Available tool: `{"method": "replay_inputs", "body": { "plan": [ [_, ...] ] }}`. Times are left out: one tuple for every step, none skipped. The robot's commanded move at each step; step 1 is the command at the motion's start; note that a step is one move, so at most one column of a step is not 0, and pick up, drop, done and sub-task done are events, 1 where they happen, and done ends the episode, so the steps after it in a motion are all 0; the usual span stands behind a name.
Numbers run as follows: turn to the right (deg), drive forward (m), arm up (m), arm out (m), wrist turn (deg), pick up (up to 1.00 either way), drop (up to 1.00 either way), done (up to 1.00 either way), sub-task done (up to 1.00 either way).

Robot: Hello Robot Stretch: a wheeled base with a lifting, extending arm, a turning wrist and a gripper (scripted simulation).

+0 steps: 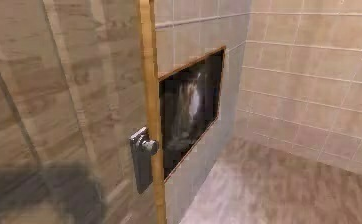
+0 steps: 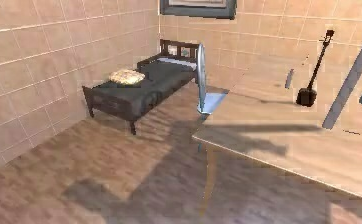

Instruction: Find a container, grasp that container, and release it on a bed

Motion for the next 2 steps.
{"method": "replay_inputs", "body": {
  "plan": [
    [-45.0, 0.00, 0.00, 0.00, 0.0, 0.00, 0.00, 0.00, 0.00],
    [-45.0, 0.00, 0.00, 0.00, 0.0, 0.00, 0.00, 0.00, 0.00]
  ]
}}
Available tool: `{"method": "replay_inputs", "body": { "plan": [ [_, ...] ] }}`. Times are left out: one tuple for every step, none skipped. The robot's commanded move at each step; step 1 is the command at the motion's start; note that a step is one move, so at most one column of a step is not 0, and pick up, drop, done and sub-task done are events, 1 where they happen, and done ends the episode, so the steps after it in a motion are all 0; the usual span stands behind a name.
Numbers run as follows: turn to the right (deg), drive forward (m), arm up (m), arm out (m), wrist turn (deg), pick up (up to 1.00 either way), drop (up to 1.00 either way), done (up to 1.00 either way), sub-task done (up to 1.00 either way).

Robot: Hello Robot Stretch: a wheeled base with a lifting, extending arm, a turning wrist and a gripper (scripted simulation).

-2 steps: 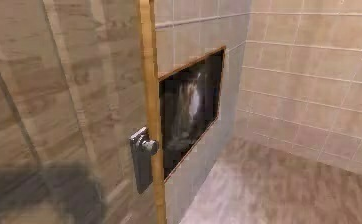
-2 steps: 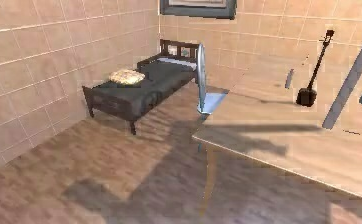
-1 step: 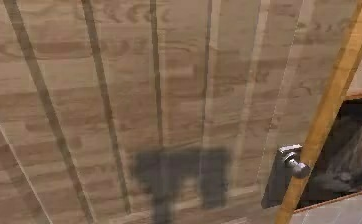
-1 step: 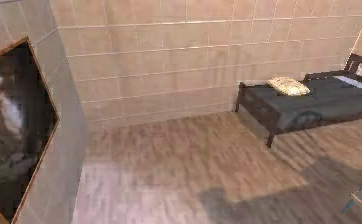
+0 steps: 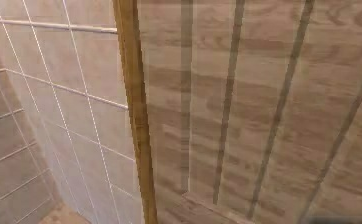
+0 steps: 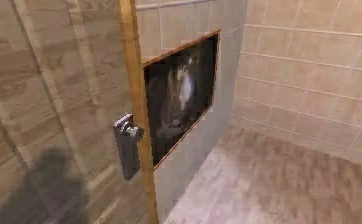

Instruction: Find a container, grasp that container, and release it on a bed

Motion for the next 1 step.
{"method": "replay_inputs", "body": {
  "plan": [
    [-45.0, 0.00, 0.00, 0.00, 0.0, 0.00, 0.00, 0.00, 0.00]
  ]
}}
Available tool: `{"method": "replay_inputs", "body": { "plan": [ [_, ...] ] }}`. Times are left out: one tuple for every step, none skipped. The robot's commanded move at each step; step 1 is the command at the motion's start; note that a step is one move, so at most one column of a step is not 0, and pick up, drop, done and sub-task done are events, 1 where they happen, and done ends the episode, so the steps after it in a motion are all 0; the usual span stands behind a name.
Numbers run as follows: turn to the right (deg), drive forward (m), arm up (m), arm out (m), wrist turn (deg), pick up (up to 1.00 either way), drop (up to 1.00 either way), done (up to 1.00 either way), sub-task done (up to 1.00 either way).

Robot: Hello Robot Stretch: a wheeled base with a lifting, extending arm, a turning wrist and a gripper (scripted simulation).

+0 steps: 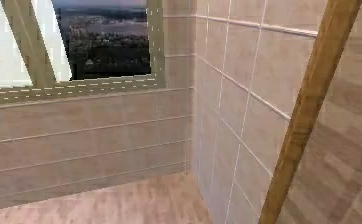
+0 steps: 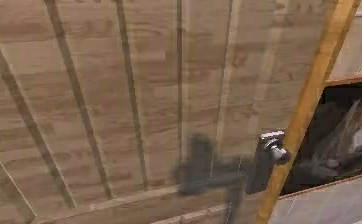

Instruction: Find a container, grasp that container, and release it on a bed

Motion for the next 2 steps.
{"method": "replay_inputs", "body": {
  "plan": [
    [-36.0, 0.00, 0.00, 0.00, 0.0, 0.00, 0.00, 0.00, 0.00],
    [0.0, 0.80, 0.00, 0.00, 0.0, 0.00, 0.00, 0.00, 0.00]
  ]
}}
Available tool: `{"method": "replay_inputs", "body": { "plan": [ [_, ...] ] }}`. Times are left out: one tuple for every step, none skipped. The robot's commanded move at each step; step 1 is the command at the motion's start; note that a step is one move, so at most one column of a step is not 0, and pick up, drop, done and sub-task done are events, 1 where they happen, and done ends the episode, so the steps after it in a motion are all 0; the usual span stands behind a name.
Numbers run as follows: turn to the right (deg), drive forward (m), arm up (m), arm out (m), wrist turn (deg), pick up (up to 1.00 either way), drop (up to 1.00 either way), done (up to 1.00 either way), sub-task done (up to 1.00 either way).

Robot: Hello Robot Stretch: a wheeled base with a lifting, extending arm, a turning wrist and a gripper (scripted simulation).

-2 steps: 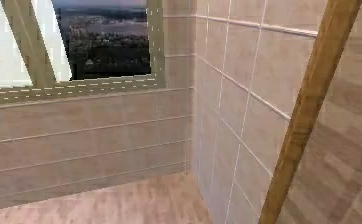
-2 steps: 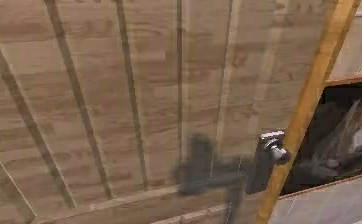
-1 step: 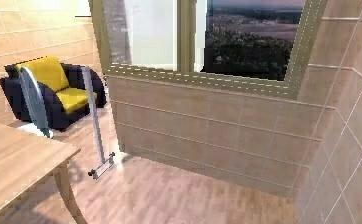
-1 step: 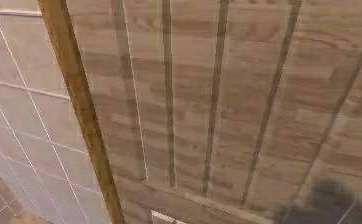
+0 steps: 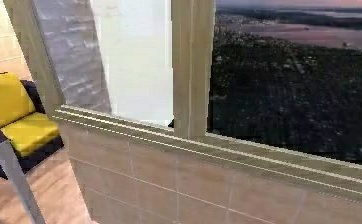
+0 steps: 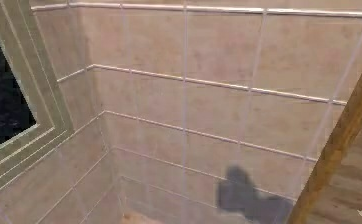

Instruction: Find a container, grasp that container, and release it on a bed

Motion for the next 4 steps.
{"method": "replay_inputs", "body": {
  "plan": [
    [-45.0, 0.00, 0.00, 0.00, 0.0, 0.00, 0.00, 0.00, 0.00],
    [0.0, 0.75, 0.00, 0.00, 0.0, 0.00, 0.00, 0.00, 0.00],
    [-45.0, 0.00, 0.00, 0.00, 0.0, 0.00, 0.00, 0.00, 0.00],
    [-45.0, 0.00, 0.00, 0.00, 0.0, 0.00, 0.00, 0.00, 0.00]
  ]
}}
